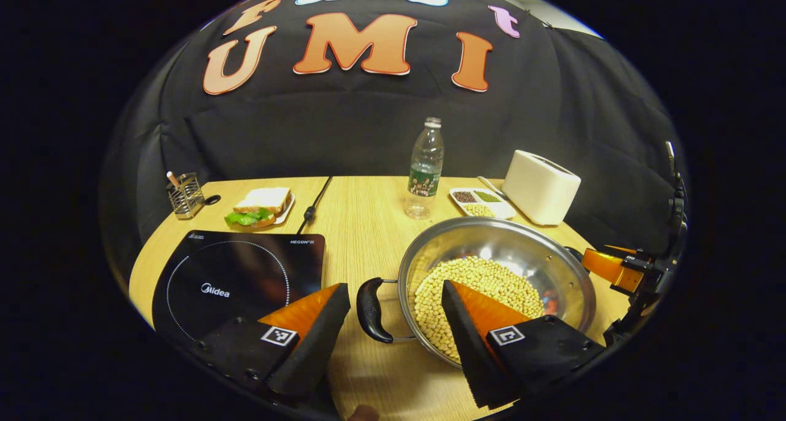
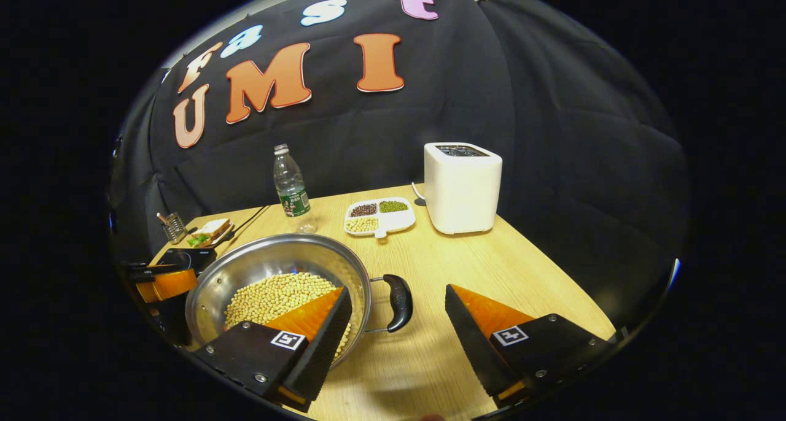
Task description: First push the handle of the pot to place it horizontally, then grasp the pot with both hands and set it on the induction cooktop.
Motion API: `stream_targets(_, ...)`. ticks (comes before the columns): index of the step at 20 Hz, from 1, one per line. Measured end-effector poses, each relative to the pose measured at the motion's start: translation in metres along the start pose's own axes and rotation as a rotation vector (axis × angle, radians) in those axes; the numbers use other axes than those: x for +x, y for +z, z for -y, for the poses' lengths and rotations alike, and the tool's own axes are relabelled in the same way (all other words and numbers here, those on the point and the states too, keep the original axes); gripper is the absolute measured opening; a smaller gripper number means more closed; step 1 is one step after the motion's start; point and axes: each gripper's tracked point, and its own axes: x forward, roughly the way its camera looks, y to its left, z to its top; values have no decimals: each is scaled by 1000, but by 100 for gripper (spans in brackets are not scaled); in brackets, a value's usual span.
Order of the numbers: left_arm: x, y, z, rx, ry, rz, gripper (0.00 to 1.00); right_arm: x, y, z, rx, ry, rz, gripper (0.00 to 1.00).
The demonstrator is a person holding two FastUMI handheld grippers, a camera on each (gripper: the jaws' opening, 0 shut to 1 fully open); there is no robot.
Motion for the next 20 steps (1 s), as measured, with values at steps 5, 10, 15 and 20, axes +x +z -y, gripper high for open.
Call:
stream_targets(5,19,-15,-1,-17,-8,-66,98,24,-15,-1,-29,-12,-76,95)
stream_targets(10,37,-35,2,-6,-19,-132,97,37,-22,0,2,-11,-124,95)
stream_targets(15,45,-34,-8,-61,8,-141,69,40,-25,-10,54,18,-159,63)
stream_targets(20,38,-38,-8,-86,26,-162,64,25,-19,-14,95,3,-157,52)
